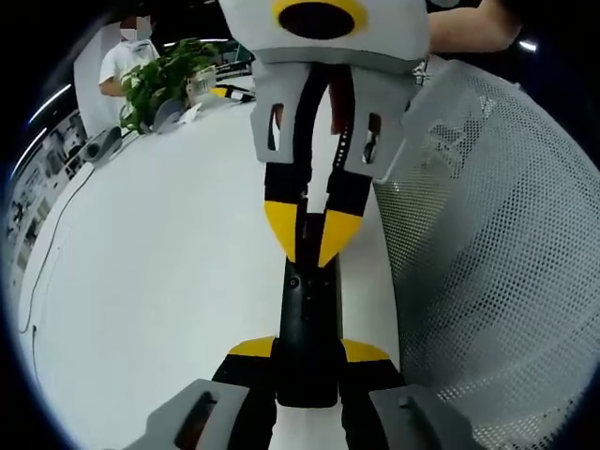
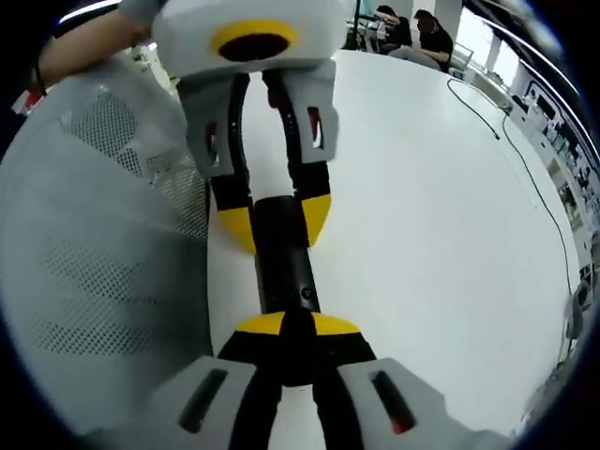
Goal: Press the specified remote control buttons in sequence, fully releasing each button before pressing the next.
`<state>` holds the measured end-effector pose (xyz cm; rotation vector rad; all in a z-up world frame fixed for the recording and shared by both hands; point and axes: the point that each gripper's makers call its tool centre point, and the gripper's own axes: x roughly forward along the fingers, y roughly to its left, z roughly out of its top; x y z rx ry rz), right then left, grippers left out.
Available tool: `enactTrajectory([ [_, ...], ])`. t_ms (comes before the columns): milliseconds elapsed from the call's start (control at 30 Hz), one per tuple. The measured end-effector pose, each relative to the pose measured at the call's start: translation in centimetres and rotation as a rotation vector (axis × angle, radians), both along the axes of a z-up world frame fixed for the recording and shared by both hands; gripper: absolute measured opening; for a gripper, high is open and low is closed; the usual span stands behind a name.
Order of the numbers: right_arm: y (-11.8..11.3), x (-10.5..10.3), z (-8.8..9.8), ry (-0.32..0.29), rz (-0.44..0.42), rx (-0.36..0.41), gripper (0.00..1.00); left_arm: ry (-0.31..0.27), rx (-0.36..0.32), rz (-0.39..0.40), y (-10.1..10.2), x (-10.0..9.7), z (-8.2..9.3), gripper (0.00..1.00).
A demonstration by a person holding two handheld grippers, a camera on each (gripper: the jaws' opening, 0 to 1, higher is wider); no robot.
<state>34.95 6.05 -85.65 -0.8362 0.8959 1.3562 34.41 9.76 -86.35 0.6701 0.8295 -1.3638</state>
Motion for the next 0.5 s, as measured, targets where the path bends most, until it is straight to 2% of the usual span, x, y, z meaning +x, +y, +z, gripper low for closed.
enactTrajectory([
  [133,0.11,-0.18,-0.11,-0.033,0.042,-0.023,0.07,-0.002,0.003,-0.003,0.01,0.00,0.00,0.24],
  [267,0.10,0.05,-0.11,-0.009,0.021,-0.040,0.06,-0.003,0.006,-0.005,-0.01,0.01,0.01,0.24],
  [333,0.14,-0.04,-0.15,-0.019,0.028,-0.060,0.06,-0.004,0.005,-0.004,-0.01,0.03,0.02,0.24],
  [367,0.07,-0.07,-0.11,-0.043,0.058,-0.074,0.06,-0.004,0.005,-0.003,0.00,0.04,0.02,0.24],
  [433,0.01,0.00,-0.06,-0.027,0.028,-0.052,0.06,-0.004,0.004,-0.002,0.01,0.04,0.02,0.24],
  [500,-0.02,0.06,0.11,-0.009,0.010,0.011,0.06,-0.001,0.002,0.000,0.01,0.06,0.02,0.24],
])
